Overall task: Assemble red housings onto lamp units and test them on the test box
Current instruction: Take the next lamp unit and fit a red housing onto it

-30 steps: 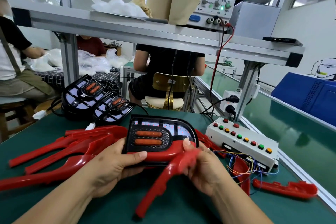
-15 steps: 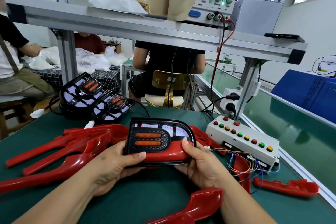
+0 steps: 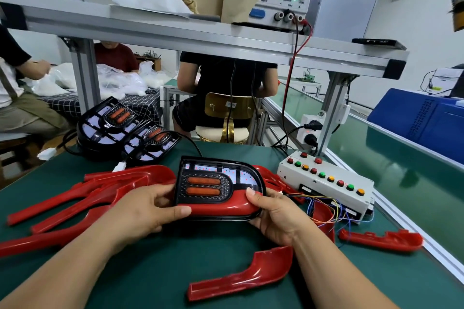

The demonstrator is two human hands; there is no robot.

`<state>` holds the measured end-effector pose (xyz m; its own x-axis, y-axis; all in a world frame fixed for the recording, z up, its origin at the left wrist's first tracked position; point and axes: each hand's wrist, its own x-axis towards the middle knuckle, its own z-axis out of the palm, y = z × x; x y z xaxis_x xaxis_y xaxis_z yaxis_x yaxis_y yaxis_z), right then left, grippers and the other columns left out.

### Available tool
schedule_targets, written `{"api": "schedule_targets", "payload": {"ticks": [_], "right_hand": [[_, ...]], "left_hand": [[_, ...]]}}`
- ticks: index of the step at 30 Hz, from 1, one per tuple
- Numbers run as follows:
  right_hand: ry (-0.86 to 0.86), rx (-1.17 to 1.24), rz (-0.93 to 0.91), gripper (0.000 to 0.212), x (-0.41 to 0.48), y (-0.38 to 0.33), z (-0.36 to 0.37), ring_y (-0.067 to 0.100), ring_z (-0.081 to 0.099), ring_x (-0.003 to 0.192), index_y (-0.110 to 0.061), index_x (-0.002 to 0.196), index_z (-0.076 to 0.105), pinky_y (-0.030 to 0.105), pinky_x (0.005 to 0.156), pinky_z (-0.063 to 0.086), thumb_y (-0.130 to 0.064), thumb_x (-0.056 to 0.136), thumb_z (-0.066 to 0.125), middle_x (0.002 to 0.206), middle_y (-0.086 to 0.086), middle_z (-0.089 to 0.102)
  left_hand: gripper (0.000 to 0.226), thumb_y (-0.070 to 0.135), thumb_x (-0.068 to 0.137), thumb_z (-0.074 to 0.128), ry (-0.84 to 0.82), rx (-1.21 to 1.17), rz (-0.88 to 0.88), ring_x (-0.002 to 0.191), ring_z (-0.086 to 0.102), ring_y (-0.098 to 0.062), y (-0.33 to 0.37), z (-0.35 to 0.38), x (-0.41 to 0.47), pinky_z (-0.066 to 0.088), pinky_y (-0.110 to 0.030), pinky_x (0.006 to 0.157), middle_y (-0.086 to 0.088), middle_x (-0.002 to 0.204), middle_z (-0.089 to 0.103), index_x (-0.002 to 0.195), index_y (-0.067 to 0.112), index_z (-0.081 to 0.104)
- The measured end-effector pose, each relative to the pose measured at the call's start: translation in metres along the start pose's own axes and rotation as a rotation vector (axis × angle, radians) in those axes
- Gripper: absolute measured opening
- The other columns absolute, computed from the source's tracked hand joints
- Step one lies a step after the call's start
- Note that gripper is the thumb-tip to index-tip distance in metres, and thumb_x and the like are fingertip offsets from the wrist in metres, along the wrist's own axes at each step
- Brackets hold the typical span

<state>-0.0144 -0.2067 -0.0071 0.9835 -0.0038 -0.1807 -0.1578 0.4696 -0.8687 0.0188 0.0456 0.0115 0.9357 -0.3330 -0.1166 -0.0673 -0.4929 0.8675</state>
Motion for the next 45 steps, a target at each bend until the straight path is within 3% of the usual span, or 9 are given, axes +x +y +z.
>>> {"api": "schedule_targets", "payload": {"ticks": [3, 5, 8, 12, 22, 26, 28, 31, 45], "right_hand": [[-0.011, 0.037, -0.002, 0.056, 0.002, 0.001, -0.003, 0.028, 0.070, 0.081, 0.008, 0.125, 0.056, 0.036, 0.066, 0.061, -0.002, 0.072, 0.068, 0.109, 0.025, 0.068], [-0.014, 0.037, 0.002, 0.053, 0.003, 0.002, -0.004, 0.029, 0.071, 0.082, 0.008, 0.123, 0.057, 0.036, 0.065, 0.060, -0.003, 0.072, 0.069, 0.109, 0.026, 0.068], [-0.022, 0.040, 0.006, 0.051, 0.005, 0.004, -0.006, 0.030, 0.072, 0.081, 0.010, 0.121, 0.057, 0.036, 0.063, 0.060, -0.004, 0.073, 0.068, 0.106, 0.028, 0.069], [-0.013, 0.073, 0.004, 0.054, 0.005, 0.004, -0.007, 0.030, 0.073, 0.077, 0.010, 0.123, 0.054, 0.036, 0.060, 0.060, -0.002, 0.073, 0.068, 0.102, 0.026, 0.070], [0.031, 0.091, 0.016, 0.057, 0.006, 0.003, -0.008, 0.031, 0.073, 0.078, 0.003, 0.125, 0.052, 0.037, 0.060, 0.059, -0.003, 0.072, 0.071, 0.106, 0.025, 0.071], [0.022, 0.086, 0.007, 0.055, 0.006, 0.003, -0.008, 0.030, 0.073, 0.078, 0.004, 0.124, 0.053, 0.037, 0.059, 0.059, -0.004, 0.072, 0.070, 0.105, 0.025, 0.070], [0.026, 0.079, 0.003, 0.054, 0.006, 0.004, -0.008, 0.029, 0.073, 0.077, 0.003, 0.123, 0.053, 0.037, 0.057, 0.059, -0.004, 0.072, 0.070, 0.103, 0.024, 0.071], [0.035, 0.071, -0.008, 0.051, 0.007, 0.004, -0.007, 0.027, 0.073, 0.074, 0.001, 0.120, 0.054, 0.036, 0.056, 0.059, -0.005, 0.071, 0.069, 0.097, 0.020, 0.074], [-0.013, 0.073, -0.030, 0.049, 0.008, 0.007, -0.013, 0.029, 0.074, 0.077, 0.000, 0.118, 0.054, 0.036, 0.057, 0.059, -0.004, 0.072, 0.070, 0.099, 0.022, 0.073]], "left_hand": [[0.049, 0.059, 0.077, 0.070, 0.296, 0.549, 0.146, 0.089, 0.054, 0.002, 0.022, 0.006, -0.024, 0.045, -0.023, 0.079, 0.018, 0.109, 0.058, 0.119, 0.045, 0.050], [0.032, 0.062, 0.079, 0.064, 0.183, 0.584, 0.274, 0.090, 0.051, 0.006, 0.037, 0.030, -0.042, 0.046, -0.023, 0.085, 0.022, 0.102, 0.055, 0.100, 0.043, 0.049], [0.035, 0.050, 0.089, 0.056, -0.179, 0.750, 0.354, 0.118, 0.045, -0.014, 0.041, 0.082, -0.053, 0.041, -0.037, 0.098, 0.008, 0.121, 0.047, 0.120, 0.037, 0.045], [0.040, 0.027, 0.097, 0.052, -0.245, 0.933, 0.340, 0.121, 0.042, -0.032, 0.042, 0.100, -0.044, 0.038, -0.047, 0.100, -0.014, 0.127, 0.044, 0.133, 0.013, 0.043], [0.030, 0.045, 0.093, 0.058, -0.229, 0.738, 0.148, 0.107, 0.047, -0.003, 0.024, -0.008, -0.035, 0.039, -0.029, 0.099, 0.020, 0.113, 0.046, 0.123, 0.044, 0.056], [0.020, 0.042, 0.086, 0.070, 0.045, 0.578, 0.110, 0.104, 0.054, 0.000, 0.002, -0.057, -0.027, 0.042, -0.022, 0.095, 0.021, 0.109, 0.055, 0.100, 0.048, 0.057], [0.029, 0.040, 0.079, 0.077, 0.176, 0.620, -0.096, 0.100, 0.057, -0.006, -0.017, -0.088, -0.028, 0.045, -0.024, 0.088, 0.014, 0.105, 0.058, 0.097, 0.040, 0.054], [0.038, 0.043, 0.071, 0.084, 0.083, 0.585, -0.381, 0.094, 0.057, -0.012, -0.040, -0.103, -0.027, 0.045, -0.026, 0.076, 0.005, 0.103, 0.059, 0.095, 0.028, 0.058], [0.014, 0.039, 0.090, 0.066, 0.267, 0.567, -0.081, 0.088, 0.056, -0.003, -0.026, -0.097, -0.027, 0.040, -0.019, 0.069, 0.012, 0.099, 0.061, 0.098, 0.037, 0.055]]}}
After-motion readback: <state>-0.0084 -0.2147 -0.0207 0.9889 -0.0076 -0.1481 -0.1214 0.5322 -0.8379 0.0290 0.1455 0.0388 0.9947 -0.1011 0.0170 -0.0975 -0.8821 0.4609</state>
